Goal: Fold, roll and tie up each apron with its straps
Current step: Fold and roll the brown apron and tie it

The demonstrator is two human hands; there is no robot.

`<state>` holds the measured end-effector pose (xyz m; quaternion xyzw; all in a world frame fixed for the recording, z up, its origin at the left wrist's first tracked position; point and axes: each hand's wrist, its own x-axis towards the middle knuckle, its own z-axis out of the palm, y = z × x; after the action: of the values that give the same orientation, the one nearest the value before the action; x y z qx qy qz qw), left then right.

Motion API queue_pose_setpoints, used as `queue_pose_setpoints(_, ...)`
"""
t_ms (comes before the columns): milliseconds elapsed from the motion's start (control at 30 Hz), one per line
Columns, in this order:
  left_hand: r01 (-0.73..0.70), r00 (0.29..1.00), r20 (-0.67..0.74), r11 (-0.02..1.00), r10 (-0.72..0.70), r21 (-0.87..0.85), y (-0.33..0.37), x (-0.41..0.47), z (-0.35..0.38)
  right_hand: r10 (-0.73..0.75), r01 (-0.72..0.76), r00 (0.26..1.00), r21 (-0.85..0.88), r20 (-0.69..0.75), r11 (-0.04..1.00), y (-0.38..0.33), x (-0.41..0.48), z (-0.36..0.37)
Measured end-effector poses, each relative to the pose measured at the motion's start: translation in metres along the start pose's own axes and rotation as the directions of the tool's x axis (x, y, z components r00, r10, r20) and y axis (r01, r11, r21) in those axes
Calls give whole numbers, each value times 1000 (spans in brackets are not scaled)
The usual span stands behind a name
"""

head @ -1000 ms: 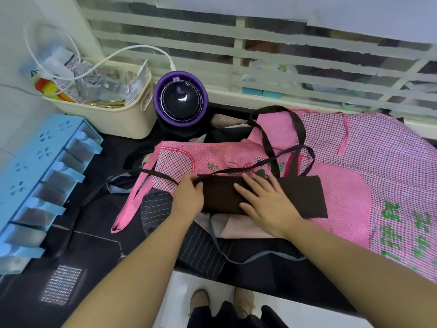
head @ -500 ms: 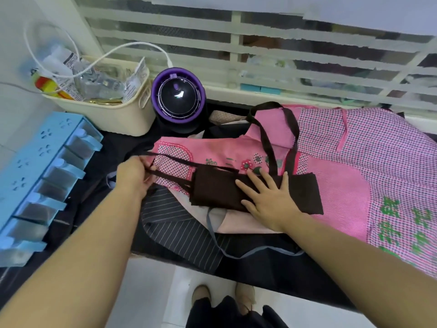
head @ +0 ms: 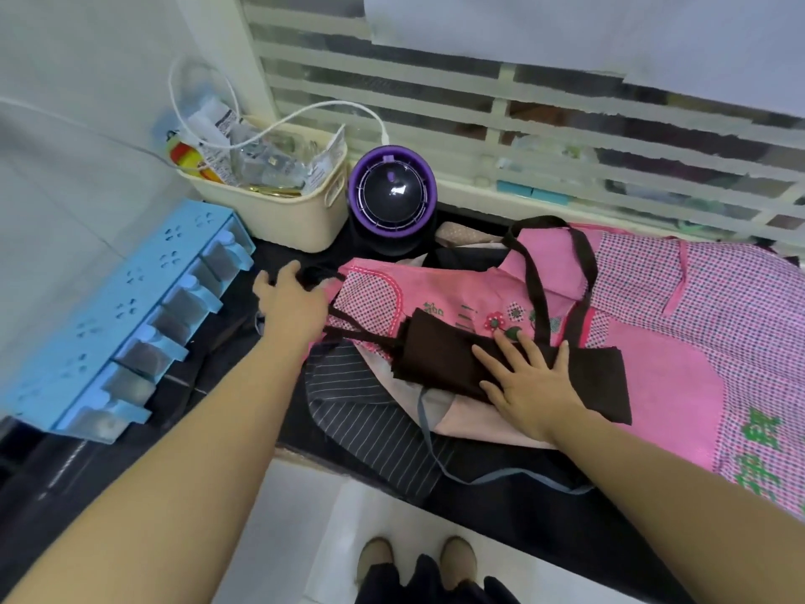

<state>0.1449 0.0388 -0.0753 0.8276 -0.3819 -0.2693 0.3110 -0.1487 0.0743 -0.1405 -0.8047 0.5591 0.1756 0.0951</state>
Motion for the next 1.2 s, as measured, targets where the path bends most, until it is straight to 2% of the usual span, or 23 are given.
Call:
queue_pose_setpoints(67, -314, 949, 16, 948, 314, 60, 15, -33, 16, 5, -5, 1000, -2, 2, 1000, 0, -1, 0)
queue_pose_setpoints(133, -606, 780, 212, 795, 589, 22, 27, -68, 41, 4, -4, 1000, 3, 11, 1000, -1, -2, -2)
queue_pose_setpoints(167, -674, 681, 361, 738, 637, -31, 30, -83, 58, 3, -3, 1000, 4, 21, 1000, -1, -2, -2)
queue_pose_setpoints(200, -692, 603, 489, 718, 631, -73, 31, -96, 74, -8, 7, 1000, 20, 26, 1000, -1, -2, -4)
queue_pose_setpoints(233, -674, 560, 586, 733, 586, -90, 29, -107, 89, -31, 29, 999, 46, 32, 999, 1, -2, -6)
queue_pose_setpoints(267, -627, 559, 651, 776, 514, -75, 25, -114, 102, -65, 63, 998, 70, 22, 996, 4, -4, -8)
queue_pose_setpoints(333, -540, 612, 686, 842, 394, -2, 14, -119, 119, -91, 99, 994, 147, -58, 984, 18, -9, -7)
queue_pose_setpoints(367, -531, 627, 682, 847, 377, 19, 10, -119, 121, -50, 82, 985, 199, -164, 977, 25, -15, -6)
queue_pose_setpoints(400, -541, 619, 687, 841, 380, 23, 9, -119, 124, 67, 14, 957, 276, -281, 961, 35, -23, 2)
queue_pose_setpoints(433, -565, 605, 692, 825, 394, 24, 7, -117, 122, 219, -62, 896, 381, -386, 922, 43, -28, 9)
queue_pose_setpoints(467, -599, 577, 710, 800, 404, 32, 8, -118, 124, 405, -138, 818, 544, -409, 828, 53, -37, 13)
queue_pose_setpoints(533, -656, 552, 727, 751, 408, 76, 8, -119, 125, 682, -192, 703, 868, -205, 458, 61, -50, 14)
queue_pose_setpoints(567, -678, 547, 730, 729, 409, 99, 9, -122, 127, 724, -191, 688, 950, -52, 249, 65, -55, 11)
queue_pose_setpoints(600, -691, 547, 733, 712, 404, 124, 11, -124, 128, 698, -153, 710, 988, 86, 33, 66, -56, 7)
queue_pose_setpoints(667, -725, 537, 750, 666, 385, 178, 13, -130, 129, 527, -10, 810, 905, 258, -426, 64, -56, -3)
queue_pose_setpoints(700, -751, 533, 757, 624, 379, 216, 15, -133, 131, 441, 36, 847, 796, 297, -604, 59, -58, -11)
queue_pose_setpoints(733, -771, 536, 756, 583, 377, 256, 16, -136, 134, 388, 81, 870, 687, 305, -722, 54, -60, -14)
queue_pose_setpoints(800, -782, 561, 738, 532, 375, 325, 18, -141, 141, 359, 165, 888, 529, 288, -833, 41, -62, -15)
queue_pose_setpoints(867, -785, 573, 739, 499, 356, 368, 20, -146, 147, 349, 159, 887, 510, 302, -845, 21, -60, -10)
queue_pose_setpoints(967, -796, 544, 782, 483, 304, 365, 17, -149, 149, 441, 69, 815, 692, 377, -719, -5, -45, 2)
queue_pose_setpoints(1067, -829, 480, 815, 471, 324, 301, 6, -137, 142, 627, 8, 680, 852, 380, -524, -10, -32, 0)
queue_pose_setpoints(1133, -865, 436, 827, 420, 356, 275, -1, -127, 136, 727, -43, 620, 937, 297, -346, -12, -32, -9)
queue_pose_setpoints(1200, -890, 410, 838, 359, 359, 282, -5, -124, 134, 799, -32, 580, 984, 160, -174, -18, -38, -19)
